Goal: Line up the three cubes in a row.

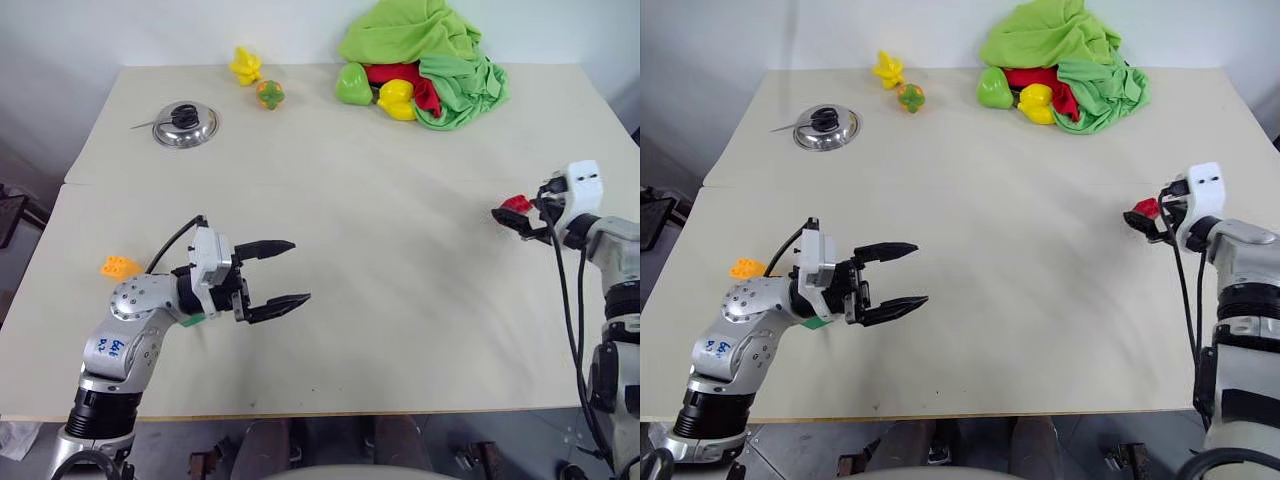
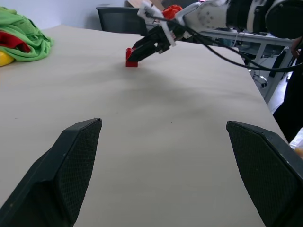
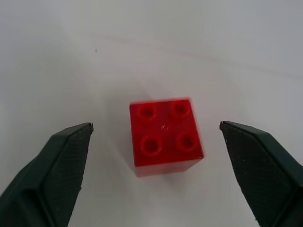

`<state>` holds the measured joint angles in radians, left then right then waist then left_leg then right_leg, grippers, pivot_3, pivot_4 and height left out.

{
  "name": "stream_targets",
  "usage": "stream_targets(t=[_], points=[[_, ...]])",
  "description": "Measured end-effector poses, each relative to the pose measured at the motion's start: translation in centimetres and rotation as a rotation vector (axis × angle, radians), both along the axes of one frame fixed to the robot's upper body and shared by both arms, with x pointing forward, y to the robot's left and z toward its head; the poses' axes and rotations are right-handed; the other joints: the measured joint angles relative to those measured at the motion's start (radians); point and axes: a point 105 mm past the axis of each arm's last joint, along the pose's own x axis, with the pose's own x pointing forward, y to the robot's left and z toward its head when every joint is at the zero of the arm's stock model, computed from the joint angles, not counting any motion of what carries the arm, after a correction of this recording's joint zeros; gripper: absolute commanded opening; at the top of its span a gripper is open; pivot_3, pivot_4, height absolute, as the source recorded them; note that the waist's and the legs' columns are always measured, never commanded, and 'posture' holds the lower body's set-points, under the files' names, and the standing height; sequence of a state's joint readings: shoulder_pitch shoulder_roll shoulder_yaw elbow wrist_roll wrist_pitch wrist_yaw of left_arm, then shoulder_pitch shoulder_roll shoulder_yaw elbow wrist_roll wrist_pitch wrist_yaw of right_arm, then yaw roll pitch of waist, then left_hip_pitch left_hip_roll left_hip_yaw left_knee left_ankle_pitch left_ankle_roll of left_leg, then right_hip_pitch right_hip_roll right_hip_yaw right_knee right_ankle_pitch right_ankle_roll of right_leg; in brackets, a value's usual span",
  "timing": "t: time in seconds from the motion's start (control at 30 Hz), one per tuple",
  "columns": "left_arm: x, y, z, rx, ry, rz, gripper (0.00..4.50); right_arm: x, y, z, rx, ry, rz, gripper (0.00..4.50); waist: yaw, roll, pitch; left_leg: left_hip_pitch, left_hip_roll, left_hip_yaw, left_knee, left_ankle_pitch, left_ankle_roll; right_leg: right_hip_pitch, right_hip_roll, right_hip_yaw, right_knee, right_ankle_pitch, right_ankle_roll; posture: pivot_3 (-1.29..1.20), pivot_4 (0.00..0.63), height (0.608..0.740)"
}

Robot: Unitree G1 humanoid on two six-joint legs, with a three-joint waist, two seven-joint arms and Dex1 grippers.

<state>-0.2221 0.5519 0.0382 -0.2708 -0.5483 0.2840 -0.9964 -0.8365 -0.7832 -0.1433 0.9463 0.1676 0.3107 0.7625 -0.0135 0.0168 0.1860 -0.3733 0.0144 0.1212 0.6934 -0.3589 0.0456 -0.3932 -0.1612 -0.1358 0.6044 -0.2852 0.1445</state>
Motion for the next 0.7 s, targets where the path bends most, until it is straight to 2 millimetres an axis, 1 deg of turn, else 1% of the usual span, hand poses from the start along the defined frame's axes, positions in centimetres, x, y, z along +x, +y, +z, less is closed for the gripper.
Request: stream_targets(t=[0.03,0.13,0.23,0.33,0.4,0.47,0.53,0.57,0.6,0.7], points=[[0.0,0.0,0.0,0.0,0.0,0.001,4.5,0.0,0.0,-0.3,-0.004,0.011,0.0,3.58,0.0,0.0,0.0,0.0,0.0,0.0,0.0,0.0,0.0,0.0,0.0,0.0,0.0,0.0,0.0,0.0,0.15,0.74],[0.0,0.0,0.0,0.0,0.0,0.004,4.5,0.1,0.1,-0.3,-0.017,0.016,0.029,2.57,-0.003,0.0,0.0,0.0,0.0,0.0,0.0,0.0,0.0,0.0,0.0,0.0,0.0,0.0,0.0,0.0,0.15,0.74],[0.0,0.1,-0.2,-0.001,0.006,0.011,4.5,0.0,0.9,0.3,-0.034,-0.003,0.12,1.5,-0.006,0.0,0.0,0.0,0.0,0.0,0.0,0.0,0.0,0.0,0.0,0.0,0.0,0.0,0.0,0.0,0.15,0.74],[-0.1,0.2,-0.4,-0.002,0.016,0.02,4.5,-0.5,2.4,1.8,-0.072,-0.07,0.297,1.49,-0.012,0.0,0.0,0.0,0.0,0.0,0.0,0.0,0.0,0.0,0.0,0.0,0.0,0.0,0.0,0.0,0.15,0.74],[-0.2,0.4,-0.6,-0.001,0.021,0.027,4.5,-1.2,3.6,2.8,-0.125,-0.102,0.438,1.49,-0.014,0.0,0.0,0.0,0.0,-0.001,0.0,0.0,0.0,0.0,0.0,0.0,0.0,0.0,0.0,0.0,0.15,0.74],[-0.2,0.8,-0.6,0.001,0.022,0.044,4.5,-2.5,5.8,3.3,-0.198,-0.111,0.665,1.49,-0.014,0.0,0.0,0.0,0.001,-0.001,0.0,0.0,0.0,0.0,0.0,0.0,0.0,0.0,0.0,0.0,0.15,0.74],[-0.4,1.0,-0.6,0.008,0.02,0.052,4.5,-4.1,8.0,2.8,-0.253,-0.08,0.885,1.49,-0.014,0.0,0.0,0.001,0.001,-0.001,0.0,0.0,0.0,0.001,0.0,0.0,0.0,0.0,0.0,0.0,0.15,0.74],[-0.5,1.1,-0.6,0.009,0.018,0.053,4.5,-4.6,8.8,2.5,-0.272,-0.05,0.968,1.49,-0.014,0.0,0.0,0.001,0.001,-0.001,0.001,0.0,0.0,0.001,0.0,0.0,0.0,0.0,0.0,0.0,0.15,0.74],[-0.6,1.2,-0.7,0.01,0.018,0.054,4.5,-4.8,9.7,2.1,-0.288,-0.028,1.021,1.49,-0.015,0.0,0.0,0.001,0.001,-0.001,0.001,0.0,0.0,0.001,0.0,0.0,0.001,0.0,0.0,0.0,0.15,0.74],[-0.8,1.3,-0.9,0.013,0.025,0.048,4.5,-4.6,12.6,1.5,-0.283,-0.01,1.124,1.49,-0.016,0.0,0.0,0.001,0.001,-0.001,0.003,0.0,0.0,0.001,0.0,0.0,0.002,0.0,0.0,0.0,0.15,0.74]])
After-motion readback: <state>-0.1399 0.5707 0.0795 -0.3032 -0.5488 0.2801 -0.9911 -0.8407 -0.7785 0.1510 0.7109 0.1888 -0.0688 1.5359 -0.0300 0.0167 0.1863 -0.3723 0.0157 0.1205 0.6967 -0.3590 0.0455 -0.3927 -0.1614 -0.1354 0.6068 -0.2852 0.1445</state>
